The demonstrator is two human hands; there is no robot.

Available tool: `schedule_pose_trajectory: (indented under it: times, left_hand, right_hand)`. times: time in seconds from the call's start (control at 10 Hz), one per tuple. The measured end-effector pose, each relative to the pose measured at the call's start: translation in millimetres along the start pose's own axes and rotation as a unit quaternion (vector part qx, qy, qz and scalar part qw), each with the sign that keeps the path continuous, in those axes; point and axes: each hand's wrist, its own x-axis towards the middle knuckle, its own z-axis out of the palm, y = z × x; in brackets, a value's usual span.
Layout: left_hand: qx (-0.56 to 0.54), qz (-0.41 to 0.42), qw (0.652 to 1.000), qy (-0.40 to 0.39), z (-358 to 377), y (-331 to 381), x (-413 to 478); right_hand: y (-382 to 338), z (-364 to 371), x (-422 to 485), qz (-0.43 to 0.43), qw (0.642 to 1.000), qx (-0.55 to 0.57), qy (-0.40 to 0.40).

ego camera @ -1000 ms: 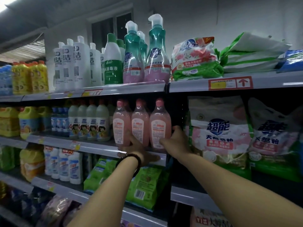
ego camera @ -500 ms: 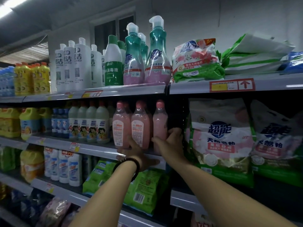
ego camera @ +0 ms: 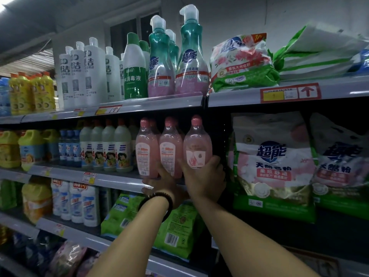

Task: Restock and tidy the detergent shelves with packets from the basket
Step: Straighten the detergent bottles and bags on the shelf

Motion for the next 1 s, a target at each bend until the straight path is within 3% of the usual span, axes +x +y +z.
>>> schedule_pose_trajectory:
  times: [0.1,0.2,0.3,0.4,0.5,0.7,0.9,1.0]
  left_hand:
    - [-0.057,-0.001,0.998,-0.001,-9,0,-2]
    - [-0.014,0.052,0.998,-0.029,-29,-1,4]
    - [0.075,0.092,0.993,0.009,-60,-3,6]
    - [0.143,0.265,0.934,0.194,-89,13,4]
    - [0.22,0.312,0.894,0.237,-101,31,20]
    - [0.262,0.274,0.912,0.155,-102,37,47]
    - [0.156,0.293,0.928,0.167,-98,35,55]
    - [0.062,0.28,0.949,0.131,-101,35,68]
  right_hand:
    - [1,3,-2,-0.007,1.0,-0.009,0.023]
    - [1,2,-5,-0.008,0.999,-0.02,0.033]
    - [4,5,-7,-0.017,0.998,-0.02,0.054]
    - [4,8,-6,-0.017,0.997,-0.025,0.067]
    - [4,9,-6,-0.018,0.997,-0.033,0.074]
    - [8,11,-5,-0.034,0.996,-0.05,0.067]
    - [9,16,-4,-0.034,0.995,-0.06,0.069]
    - [10,16,-5,-0.033,0.995,-0.057,0.07]
